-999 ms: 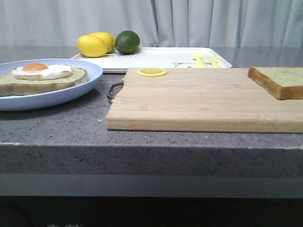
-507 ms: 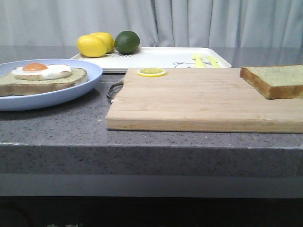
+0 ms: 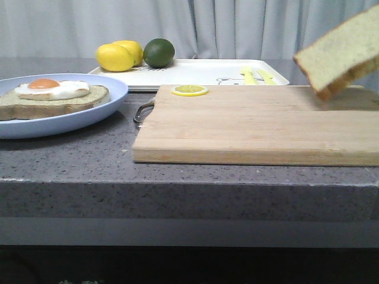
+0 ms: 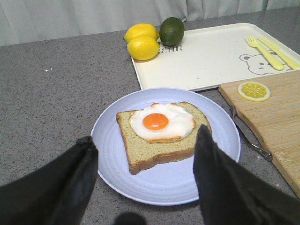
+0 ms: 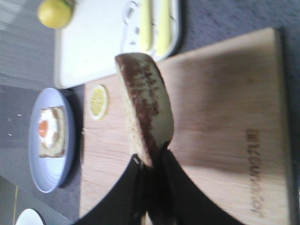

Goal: Place bread and move sandwich to tray
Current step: 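Carry the bread with the right gripper and lay it on the egg toast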

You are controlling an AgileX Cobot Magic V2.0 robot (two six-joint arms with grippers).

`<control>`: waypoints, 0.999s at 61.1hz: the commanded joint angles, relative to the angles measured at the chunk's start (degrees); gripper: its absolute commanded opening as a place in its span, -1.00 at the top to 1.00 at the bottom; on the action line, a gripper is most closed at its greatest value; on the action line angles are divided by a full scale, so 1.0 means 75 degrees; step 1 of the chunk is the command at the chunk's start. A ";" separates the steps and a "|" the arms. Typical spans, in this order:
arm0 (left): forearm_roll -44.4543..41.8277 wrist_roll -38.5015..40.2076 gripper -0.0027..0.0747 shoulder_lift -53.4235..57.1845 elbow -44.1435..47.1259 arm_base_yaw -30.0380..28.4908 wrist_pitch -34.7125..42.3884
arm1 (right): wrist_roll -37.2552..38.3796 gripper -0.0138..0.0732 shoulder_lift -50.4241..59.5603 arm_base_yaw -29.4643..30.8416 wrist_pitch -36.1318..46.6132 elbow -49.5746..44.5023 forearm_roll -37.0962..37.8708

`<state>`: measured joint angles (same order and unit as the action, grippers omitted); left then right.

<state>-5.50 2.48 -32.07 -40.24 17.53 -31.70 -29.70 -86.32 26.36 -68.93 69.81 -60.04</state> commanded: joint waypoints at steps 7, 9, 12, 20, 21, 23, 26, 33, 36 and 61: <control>-0.0022 0.0004 -0.20 -0.0057 -0.0219 0.0059 0.0553 | -0.0101 0.83 0.0833 -0.0795 -0.1044 0.0223 -0.1669; -0.0022 0.0004 -0.20 -0.0057 -0.0219 0.0059 0.0553 | -0.0101 0.83 0.0848 -0.1062 -0.1044 0.0223 -0.1877; -0.0022 0.0004 -0.20 -0.0057 -0.0219 0.0059 0.0553 | -0.0101 0.83 0.0859 -0.1480 -0.1019 0.0223 -0.2247; -0.0022 0.0004 -0.20 -0.0057 -0.0219 0.0059 0.0553 | -0.0101 0.83 0.0859 -0.2831 -0.0357 0.0154 -0.3325; -0.0022 0.0004 -0.20 -0.0057 -0.0219 0.0059 0.0553 | -0.0101 0.83 0.0859 -0.2990 -0.0233 0.0144 -0.3462; -0.0022 0.0004 -0.20 -0.0057 -0.0219 0.0059 0.0553 | -0.0101 0.83 0.0842 -0.3390 0.0112 0.0144 -0.3621; -0.0022 0.0004 -0.20 -0.0057 -0.0219 0.0059 0.0553 | -0.0101 0.83 0.0842 -0.3977 0.0662 0.0138 -0.3779; -0.0022 0.0004 -0.20 -0.0057 -0.0219 0.0059 0.0553 | -0.0101 0.83 0.0829 -0.5392 0.2226 0.0138 -0.3925; -0.0022 0.0004 -0.20 -0.0057 -0.0219 0.0059 0.0553 | -0.0101 0.83 0.0812 -0.5842 0.2800 0.0138 -0.4019; -0.0022 0.0004 -0.20 -0.0057 -0.0219 0.0059 0.0553 | -0.0358 0.83 -0.1269 -0.7642 0.4004 0.1355 -0.6193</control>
<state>-5.50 2.48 -32.07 -40.24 17.53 -31.70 -31.36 -95.03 -30.24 -36.88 76.13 -100.02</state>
